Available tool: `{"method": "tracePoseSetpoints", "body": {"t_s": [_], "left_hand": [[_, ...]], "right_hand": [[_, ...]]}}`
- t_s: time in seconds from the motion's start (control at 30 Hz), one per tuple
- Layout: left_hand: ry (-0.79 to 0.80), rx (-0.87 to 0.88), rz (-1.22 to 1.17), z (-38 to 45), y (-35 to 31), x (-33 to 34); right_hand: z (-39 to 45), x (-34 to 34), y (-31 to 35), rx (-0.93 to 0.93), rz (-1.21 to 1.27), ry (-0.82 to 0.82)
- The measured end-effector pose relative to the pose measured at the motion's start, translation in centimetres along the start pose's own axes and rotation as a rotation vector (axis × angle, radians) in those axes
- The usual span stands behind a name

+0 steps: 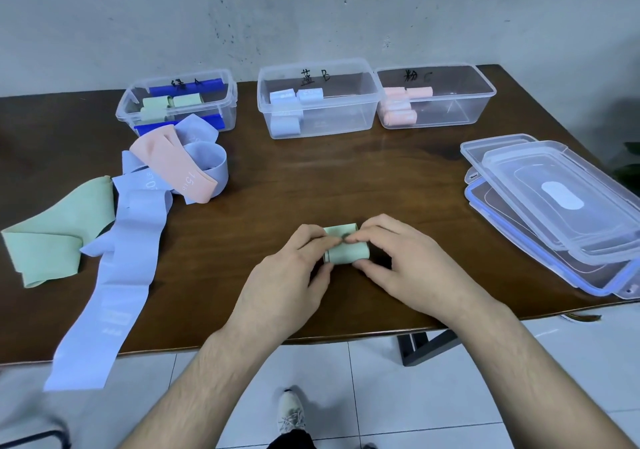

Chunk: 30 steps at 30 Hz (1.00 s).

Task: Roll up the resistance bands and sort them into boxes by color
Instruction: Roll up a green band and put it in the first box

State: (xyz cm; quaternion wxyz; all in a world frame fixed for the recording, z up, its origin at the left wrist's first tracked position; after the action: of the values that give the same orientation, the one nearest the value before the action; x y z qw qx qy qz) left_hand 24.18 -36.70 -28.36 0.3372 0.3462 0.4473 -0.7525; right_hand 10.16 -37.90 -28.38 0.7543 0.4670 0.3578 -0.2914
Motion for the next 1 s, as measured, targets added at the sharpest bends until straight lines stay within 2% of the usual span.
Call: {"method": "tracePoseSetpoints", "body": {"t_s": [0.23, 0.6, 0.8, 1.0], "left_hand": [[-0.017, 0.028, 0.007, 0.4, 0.0, -0.4], [0.038, -0.05, -0.06, 1.7, 0.9, 0.2], [-0.04, -0.015, -0.072, 1.3, 0.5, -0.4], [-0.026, 0.0, -0.04, 2.1, 0.6, -0.3]], "right_hand": [[0.6, 0.4, -0.2, 0.008, -0.031, 0.049], [0.9, 0.1, 0.1, -0.019, -0.035, -0.018], [1.5, 0.1, -0.1, -0.022, -0.065, 0.005], [1.6, 0.1, -0.3, -0.028, -0.095, -0.011]]}}
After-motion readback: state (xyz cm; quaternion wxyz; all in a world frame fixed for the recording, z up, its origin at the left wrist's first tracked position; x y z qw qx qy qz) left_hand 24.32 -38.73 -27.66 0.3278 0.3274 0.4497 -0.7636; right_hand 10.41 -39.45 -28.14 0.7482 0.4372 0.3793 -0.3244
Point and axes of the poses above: each hand's wrist, its own z-axis towards the middle knuckle, its own x-axis out of the palm, y = z × x, the point moved 9 cm from there along z, towards the middle knuckle, and after that the axes turned 13 degrees about -y, right-handed, at the moved point
